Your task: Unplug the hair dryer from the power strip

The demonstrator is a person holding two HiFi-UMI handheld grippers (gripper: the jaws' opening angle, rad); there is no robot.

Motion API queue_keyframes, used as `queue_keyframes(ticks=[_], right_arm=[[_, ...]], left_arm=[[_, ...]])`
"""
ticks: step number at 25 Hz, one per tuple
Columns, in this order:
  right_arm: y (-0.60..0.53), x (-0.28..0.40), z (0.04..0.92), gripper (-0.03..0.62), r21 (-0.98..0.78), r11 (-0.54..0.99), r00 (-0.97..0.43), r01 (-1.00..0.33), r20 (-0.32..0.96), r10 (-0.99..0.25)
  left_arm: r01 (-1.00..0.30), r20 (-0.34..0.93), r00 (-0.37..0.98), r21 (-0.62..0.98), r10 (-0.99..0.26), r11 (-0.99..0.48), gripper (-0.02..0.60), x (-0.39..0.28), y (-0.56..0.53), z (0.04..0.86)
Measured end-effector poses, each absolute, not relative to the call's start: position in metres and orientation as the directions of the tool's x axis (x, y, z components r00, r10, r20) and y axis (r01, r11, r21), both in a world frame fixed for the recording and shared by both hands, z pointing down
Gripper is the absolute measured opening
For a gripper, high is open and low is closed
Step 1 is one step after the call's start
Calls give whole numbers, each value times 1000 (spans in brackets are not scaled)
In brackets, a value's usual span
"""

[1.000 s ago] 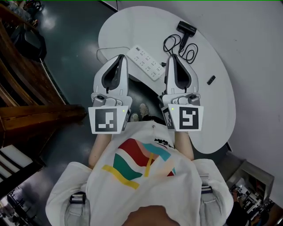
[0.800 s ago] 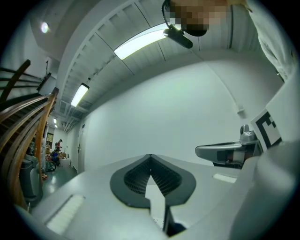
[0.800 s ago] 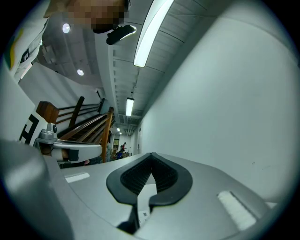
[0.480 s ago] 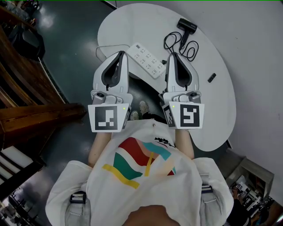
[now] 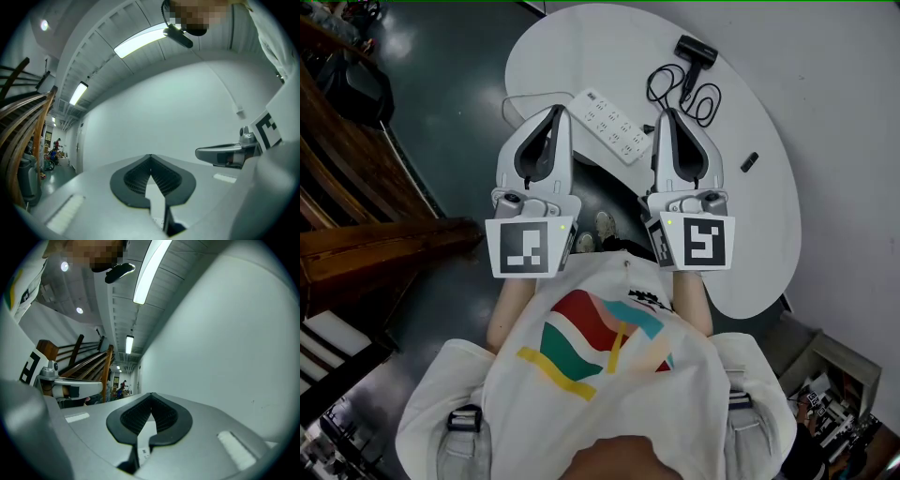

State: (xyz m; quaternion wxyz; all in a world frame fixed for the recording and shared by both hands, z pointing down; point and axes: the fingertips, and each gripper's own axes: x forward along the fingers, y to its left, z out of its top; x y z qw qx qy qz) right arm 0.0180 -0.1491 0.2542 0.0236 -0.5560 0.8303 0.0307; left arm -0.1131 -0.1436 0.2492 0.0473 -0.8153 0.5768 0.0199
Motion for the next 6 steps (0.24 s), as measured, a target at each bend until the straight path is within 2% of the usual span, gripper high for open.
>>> queue_keyframes(ticks=[6], right_arm=[[-151, 23, 258, 12, 26, 380, -381, -925, -66, -922]], left_arm=[[-941, -87, 336, -56, -938, -333, 0, -109, -145, 251]])
